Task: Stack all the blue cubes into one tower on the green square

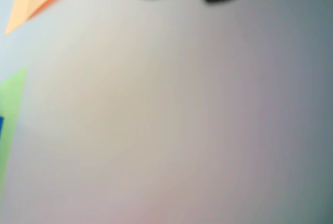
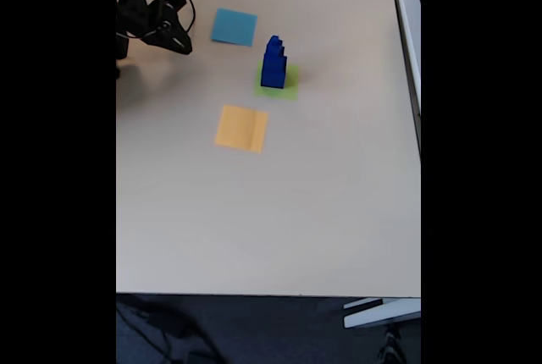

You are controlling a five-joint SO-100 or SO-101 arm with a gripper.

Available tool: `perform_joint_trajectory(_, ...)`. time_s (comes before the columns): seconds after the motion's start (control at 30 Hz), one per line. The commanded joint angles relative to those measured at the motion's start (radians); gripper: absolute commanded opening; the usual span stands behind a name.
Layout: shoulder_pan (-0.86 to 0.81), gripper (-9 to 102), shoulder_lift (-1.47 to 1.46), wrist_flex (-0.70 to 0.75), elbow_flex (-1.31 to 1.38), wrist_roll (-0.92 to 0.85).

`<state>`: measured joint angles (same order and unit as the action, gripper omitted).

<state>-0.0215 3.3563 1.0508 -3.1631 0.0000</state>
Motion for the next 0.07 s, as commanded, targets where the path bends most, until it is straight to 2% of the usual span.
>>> perform_joint_trajectory(0.0,0.005,0,0.026,0.006,0.009,-0.005)
perform_joint_trajectory(0.03,0.005,0,0.026,0.006,0.009,-0.005)
